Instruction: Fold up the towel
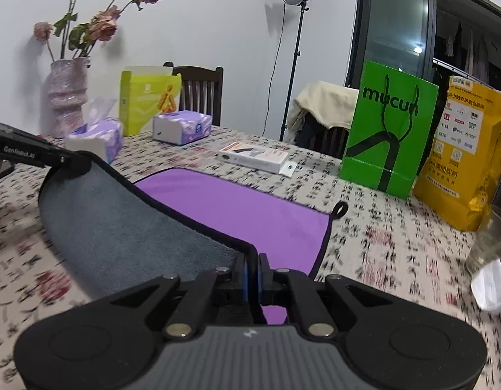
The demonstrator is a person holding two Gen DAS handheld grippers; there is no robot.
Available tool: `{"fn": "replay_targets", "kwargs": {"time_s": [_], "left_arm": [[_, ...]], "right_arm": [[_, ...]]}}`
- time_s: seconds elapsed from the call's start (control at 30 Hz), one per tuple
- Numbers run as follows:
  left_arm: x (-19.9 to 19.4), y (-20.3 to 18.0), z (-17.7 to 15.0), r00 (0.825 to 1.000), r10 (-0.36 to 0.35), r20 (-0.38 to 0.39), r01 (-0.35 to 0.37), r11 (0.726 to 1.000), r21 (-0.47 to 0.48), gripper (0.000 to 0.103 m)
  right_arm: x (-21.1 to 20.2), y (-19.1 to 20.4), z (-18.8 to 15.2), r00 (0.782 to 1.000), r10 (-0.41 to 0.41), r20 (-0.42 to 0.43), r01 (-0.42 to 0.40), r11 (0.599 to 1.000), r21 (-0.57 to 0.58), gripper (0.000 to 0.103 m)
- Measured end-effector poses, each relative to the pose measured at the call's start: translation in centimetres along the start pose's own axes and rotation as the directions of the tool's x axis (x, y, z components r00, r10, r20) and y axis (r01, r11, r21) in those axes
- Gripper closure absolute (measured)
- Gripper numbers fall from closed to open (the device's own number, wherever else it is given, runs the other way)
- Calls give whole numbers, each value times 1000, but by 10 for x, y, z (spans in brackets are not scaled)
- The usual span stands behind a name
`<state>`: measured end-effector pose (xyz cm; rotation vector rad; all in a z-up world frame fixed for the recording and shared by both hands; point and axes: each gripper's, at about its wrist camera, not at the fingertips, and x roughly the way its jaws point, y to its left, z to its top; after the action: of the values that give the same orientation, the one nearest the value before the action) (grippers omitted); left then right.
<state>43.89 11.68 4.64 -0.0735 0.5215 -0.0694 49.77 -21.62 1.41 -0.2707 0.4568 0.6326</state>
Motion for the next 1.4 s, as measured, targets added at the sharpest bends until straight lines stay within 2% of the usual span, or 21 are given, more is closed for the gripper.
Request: {"fn": "replay_targets", "kwargs": {"time_s": [0.27,0.53,0.87,0.9,0.93,0.97,1.0,1.03,1.07,1.1,1.13,1.23,1.3,1.4], "left_arm": [[61,21,34,999,3,-53,-5,999,-36,97],[124,44,63,993,9,-120,-16,998,-59,97],[173,58,75,984,-11,-178,-7,995,-96,95],[175,59,74,984,5,-178,-22,995,-96,89],[174,60,74,986,21,-167,-37,995,-94,75],[172,61,74,988,22,-151,-35,996,-87,65],[169,61,73,991,24,-134,-34,996,-79,48],[164,62,73,993,29,-116,-38,997,-69,40],[159,62,74,994,29,-102,-35,998,-60,37],[155,62,74,995,29,-96,-34,998,-53,29],[151,62,74,995,32,-95,-37,998,-50,20],[139,59,71,995,32,-98,-35,999,-34,13],[131,55,68,994,41,-102,-42,999,-14,7],[119,47,64,995,50,-89,-49,999,14,3]], "right_arm": [[45,-35,27,999,33,-9,-33,999,25,98],[107,-73,49,994,74,-81,-66,994,92,98],[157,-97,55,989,76,-131,-57,988,145,98],[161,-98,55,987,74,-140,-53,988,145,97],[164,-98,54,986,66,-151,-44,988,146,96],[166,-99,53,988,47,-150,-25,989,148,89],[166,-100,53,989,31,-142,-8,988,156,80],[165,-102,52,991,22,-136,2,986,169,73],[163,-104,51,992,17,-127,8,982,188,58],[161,-106,51,993,17,-120,7,980,200,48],[157,-107,51,994,19,-110,4,978,208,47],[145,-107,53,995,18,-97,3,976,217,43],[137,-103,54,996,18,-90,3,974,226,29],[123,-97,54,997,29,-78,-9,970,242,17]]}}
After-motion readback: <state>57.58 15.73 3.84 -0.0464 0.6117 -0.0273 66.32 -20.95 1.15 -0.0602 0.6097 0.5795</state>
